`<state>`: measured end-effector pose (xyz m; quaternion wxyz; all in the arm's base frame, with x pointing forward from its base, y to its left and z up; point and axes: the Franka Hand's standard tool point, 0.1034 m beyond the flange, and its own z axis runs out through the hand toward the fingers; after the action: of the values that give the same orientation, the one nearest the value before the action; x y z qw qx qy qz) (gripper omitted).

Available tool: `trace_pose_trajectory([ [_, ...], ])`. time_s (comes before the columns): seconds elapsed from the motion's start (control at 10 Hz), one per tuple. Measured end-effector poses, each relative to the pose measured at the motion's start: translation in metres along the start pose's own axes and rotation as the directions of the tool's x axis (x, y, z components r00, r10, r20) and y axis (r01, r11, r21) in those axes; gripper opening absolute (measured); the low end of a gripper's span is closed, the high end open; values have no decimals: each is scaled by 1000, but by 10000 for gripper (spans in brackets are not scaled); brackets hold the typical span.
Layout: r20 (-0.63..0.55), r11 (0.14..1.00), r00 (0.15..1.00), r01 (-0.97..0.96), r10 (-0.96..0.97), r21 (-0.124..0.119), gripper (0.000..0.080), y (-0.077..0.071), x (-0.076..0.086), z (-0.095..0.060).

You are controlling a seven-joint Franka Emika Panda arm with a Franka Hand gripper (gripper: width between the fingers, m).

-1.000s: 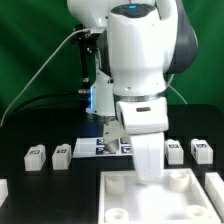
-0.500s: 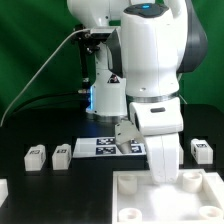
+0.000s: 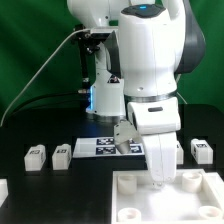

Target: Assemble one leg

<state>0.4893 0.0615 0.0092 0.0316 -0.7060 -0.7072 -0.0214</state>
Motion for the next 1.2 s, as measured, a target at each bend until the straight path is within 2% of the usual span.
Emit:
trace_pose_trajectory([
  [0.1,0,1000,1000,0,0,0,502,0,0,0],
  [0.2,0,1000,1000,-1,1,0,617,0,0,0],
  [0.5,0,1000,1000,-1,1,0,648,0,-1,0],
  [1.0,0,999,999,-49,49,-3,649,0,0,-2],
  [1.2,10,992,992,-127,127,-28,649,-7,11,-24],
])
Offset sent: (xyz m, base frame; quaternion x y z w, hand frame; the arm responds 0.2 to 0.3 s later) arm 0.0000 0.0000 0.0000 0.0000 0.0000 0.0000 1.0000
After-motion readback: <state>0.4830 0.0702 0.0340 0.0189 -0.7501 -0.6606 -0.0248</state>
